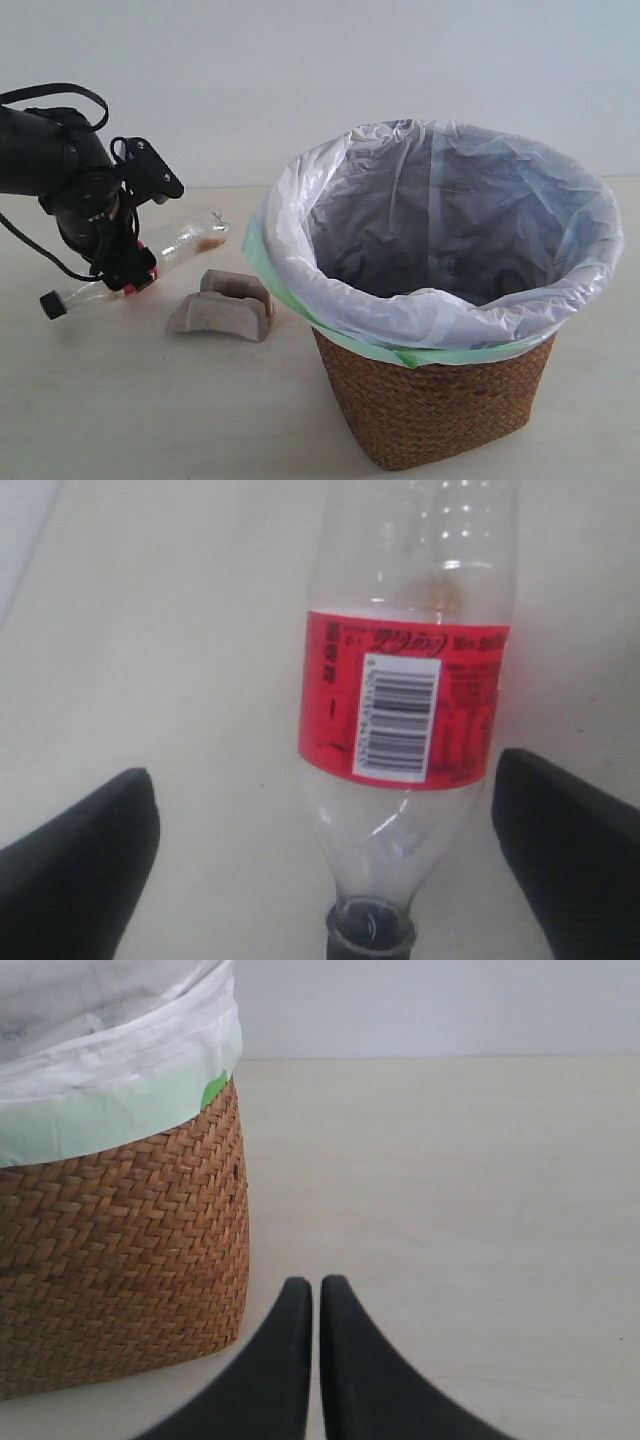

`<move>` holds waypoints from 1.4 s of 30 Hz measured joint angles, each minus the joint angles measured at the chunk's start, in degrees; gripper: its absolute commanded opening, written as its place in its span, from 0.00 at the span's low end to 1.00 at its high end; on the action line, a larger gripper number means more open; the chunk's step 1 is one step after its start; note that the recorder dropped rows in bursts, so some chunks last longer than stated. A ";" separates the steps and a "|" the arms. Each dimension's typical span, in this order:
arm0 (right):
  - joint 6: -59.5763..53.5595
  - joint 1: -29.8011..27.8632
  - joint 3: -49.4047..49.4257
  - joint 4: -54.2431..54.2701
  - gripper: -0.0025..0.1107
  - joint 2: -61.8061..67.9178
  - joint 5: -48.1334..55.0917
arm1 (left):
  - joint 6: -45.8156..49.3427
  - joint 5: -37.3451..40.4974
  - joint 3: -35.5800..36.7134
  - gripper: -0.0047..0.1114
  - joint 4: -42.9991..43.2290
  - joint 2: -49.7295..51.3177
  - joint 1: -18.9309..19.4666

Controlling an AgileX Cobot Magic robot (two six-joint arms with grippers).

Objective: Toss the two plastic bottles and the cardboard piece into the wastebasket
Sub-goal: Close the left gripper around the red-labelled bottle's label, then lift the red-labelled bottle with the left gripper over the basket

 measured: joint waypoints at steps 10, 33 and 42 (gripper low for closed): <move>0.00 0.00 0.00 0.00 0.02 0.00 0.00 | 1.39 -1.32 -3.81 0.75 -0.39 5.66 0.00; 0.00 0.00 0.00 0.00 0.02 0.00 0.00 | 1.63 -0.66 -6.40 0.07 1.74 10.73 1.67; 0.00 0.00 0.00 0.00 0.02 0.00 0.00 | -4.00 -2.79 -4.68 0.07 -1.05 5.47 1.80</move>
